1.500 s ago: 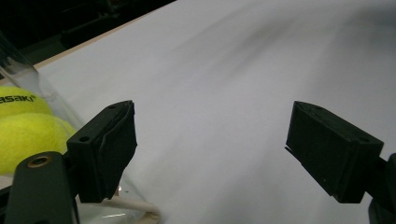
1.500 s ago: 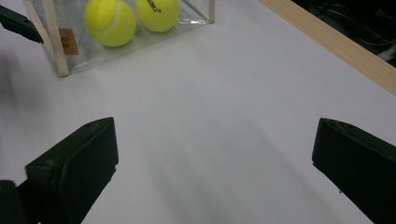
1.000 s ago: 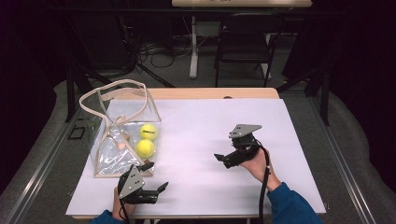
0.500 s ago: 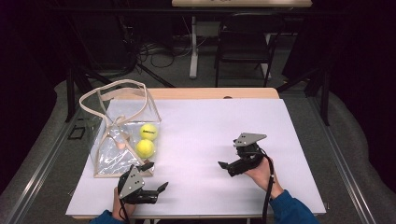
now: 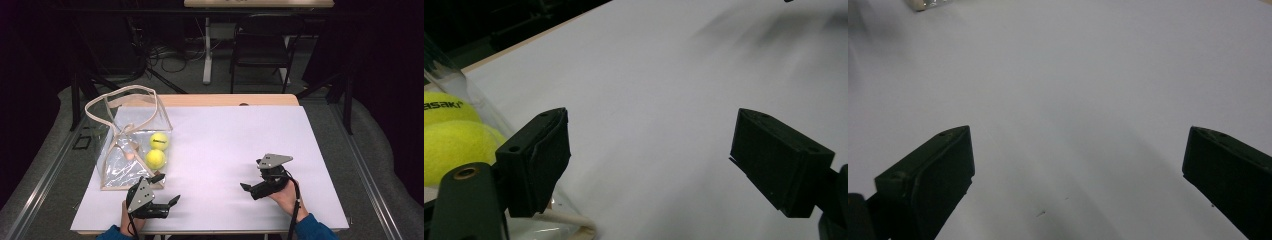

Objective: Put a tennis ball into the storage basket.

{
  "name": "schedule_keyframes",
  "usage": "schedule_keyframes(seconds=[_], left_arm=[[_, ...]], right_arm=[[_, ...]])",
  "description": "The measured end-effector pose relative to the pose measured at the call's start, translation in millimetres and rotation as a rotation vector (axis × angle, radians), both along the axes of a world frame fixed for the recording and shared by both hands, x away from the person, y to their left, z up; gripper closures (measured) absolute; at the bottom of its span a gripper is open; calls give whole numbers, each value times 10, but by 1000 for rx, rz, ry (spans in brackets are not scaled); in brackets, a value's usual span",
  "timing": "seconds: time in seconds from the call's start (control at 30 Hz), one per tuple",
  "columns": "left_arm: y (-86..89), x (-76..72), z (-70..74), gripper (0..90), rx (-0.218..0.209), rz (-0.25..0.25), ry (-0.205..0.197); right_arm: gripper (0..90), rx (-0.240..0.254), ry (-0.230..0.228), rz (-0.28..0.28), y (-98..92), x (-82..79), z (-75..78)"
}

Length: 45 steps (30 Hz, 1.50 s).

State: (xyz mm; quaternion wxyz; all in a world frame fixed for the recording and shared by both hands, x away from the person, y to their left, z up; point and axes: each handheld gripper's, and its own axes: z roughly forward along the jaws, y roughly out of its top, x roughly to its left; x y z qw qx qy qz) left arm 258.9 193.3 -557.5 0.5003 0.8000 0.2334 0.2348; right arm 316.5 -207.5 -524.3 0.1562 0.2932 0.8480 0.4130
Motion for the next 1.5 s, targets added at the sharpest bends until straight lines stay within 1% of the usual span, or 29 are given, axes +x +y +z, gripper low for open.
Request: schedule_keyframes(seconds=[0.1,0.13,0.2,0.3,0.43,0.63,0.7,0.77,0.87,0.97,1.23,1.27,1.37,1.5], left_arm=[[-2,0,0,159,2,0,0],[-2,0,0,159,2,0,0],[-2,2,-1,159,4,1,0],[-3,2,-2,159,4,0,0],[-4,4,-4,159,6,2,0],[-5,5,-7,159,7,4,1],[-2,7,-8,159,9,3,1],[-2,7,-8,159,8,4,1],[-3,7,-8,159,12,4,0],[-5,7,-11,159,13,4,2],[-9,12,-13,159,15,8,2],[-11,13,-14,159,16,8,2],[-13,13,-15,159,18,7,3],[-20,15,-18,159,24,5,4]], right_arm=[[0,-1,-1,-3,-17,-25,-20],[0,1,-12,-2,-38,-51,-40],[0,0,-11,-9,-56,-81,-61],[0,0,-22,-10,-85,-120,-96],[0,4,-20,-19,-119,-168,-142],[0,0,-30,-27,-135,-237,-175],[0,-10,-31,-35,-148,-284,-198],[0,-4,-36,-36,-148,-297,-211],[0,-14,-42,-41,-162,-349,-237],[0,-16,-36,-40,-165,-381,-252],[0,-25,-42,-50,-197,-439,-264],[0,-19,-42,-48,-200,-440,-268],[0,-18,-42,-55,-204,-446,-266],[0,-17,-54,-51,-212,-447,-264]])
